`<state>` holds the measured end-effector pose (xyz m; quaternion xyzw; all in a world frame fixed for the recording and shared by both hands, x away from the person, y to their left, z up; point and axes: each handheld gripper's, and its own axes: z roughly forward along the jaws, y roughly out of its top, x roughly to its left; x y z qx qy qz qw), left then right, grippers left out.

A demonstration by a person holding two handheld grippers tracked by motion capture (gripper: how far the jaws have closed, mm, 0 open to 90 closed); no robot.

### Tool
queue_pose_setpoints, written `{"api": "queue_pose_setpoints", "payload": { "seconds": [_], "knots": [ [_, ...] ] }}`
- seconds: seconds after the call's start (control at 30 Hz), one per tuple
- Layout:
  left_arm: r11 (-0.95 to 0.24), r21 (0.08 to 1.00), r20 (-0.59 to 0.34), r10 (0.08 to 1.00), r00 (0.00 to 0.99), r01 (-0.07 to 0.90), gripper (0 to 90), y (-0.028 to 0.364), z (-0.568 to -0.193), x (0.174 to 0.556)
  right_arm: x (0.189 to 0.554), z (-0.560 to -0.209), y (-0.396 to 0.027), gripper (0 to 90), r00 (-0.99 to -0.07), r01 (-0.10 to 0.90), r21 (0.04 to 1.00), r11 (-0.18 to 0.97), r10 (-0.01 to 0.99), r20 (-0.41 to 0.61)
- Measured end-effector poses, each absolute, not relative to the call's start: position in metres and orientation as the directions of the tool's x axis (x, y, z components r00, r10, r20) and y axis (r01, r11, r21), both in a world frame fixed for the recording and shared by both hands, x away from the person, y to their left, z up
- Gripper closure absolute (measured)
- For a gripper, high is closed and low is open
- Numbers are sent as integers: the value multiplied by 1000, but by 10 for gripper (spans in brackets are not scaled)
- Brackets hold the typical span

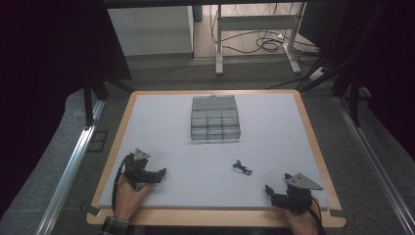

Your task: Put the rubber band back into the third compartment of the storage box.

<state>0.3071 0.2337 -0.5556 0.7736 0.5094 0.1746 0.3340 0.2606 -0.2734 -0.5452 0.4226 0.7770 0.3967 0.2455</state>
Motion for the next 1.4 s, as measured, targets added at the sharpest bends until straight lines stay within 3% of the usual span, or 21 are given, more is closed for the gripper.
{"api": "queue_pose_setpoints", "payload": {
  "seconds": [1.03, 1.4],
  "knots": [
    [-257, 696, -70, 905, 420, 670, 12, 234, -556, 307, 261, -542, -268, 99, -497, 494, 804, 331, 866, -52],
    [-256, 696, -71, 905, 419, 671, 12, 234, -556, 307, 264, -532, -263, 174, -532, 528, 753, 393, 844, -67]
  ]
}}
